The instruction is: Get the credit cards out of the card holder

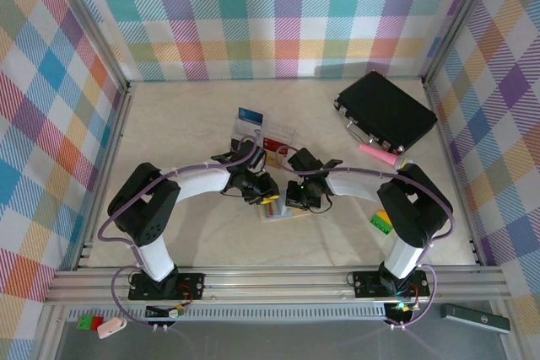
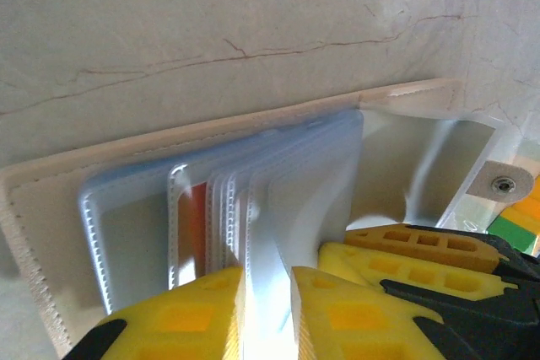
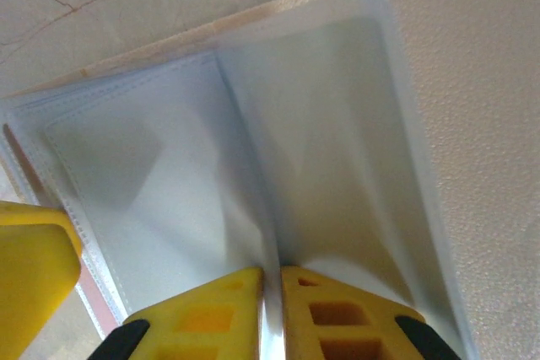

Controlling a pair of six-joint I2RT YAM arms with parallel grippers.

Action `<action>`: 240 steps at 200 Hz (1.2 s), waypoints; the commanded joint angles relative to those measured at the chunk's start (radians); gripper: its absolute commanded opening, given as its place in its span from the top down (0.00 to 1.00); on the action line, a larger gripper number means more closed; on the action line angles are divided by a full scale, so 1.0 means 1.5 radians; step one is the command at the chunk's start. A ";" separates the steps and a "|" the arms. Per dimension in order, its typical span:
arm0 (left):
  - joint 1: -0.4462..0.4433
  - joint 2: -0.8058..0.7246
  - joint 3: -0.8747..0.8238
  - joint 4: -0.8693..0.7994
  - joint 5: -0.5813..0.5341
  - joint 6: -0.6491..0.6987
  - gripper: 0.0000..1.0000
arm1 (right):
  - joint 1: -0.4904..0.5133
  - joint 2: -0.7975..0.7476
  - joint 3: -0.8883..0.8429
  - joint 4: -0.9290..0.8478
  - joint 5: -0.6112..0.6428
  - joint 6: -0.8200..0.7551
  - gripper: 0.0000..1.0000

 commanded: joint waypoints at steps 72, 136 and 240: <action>-0.012 0.031 -0.003 0.037 0.040 -0.007 0.77 | -0.013 -0.003 -0.030 0.010 -0.001 0.012 0.87; -0.013 0.022 -0.007 0.093 0.080 -0.019 0.79 | -0.029 -0.052 -0.043 0.034 -0.030 0.027 0.86; -0.040 0.059 0.032 0.140 0.102 -0.052 0.63 | -0.055 -0.269 -0.118 -0.062 0.122 0.061 0.76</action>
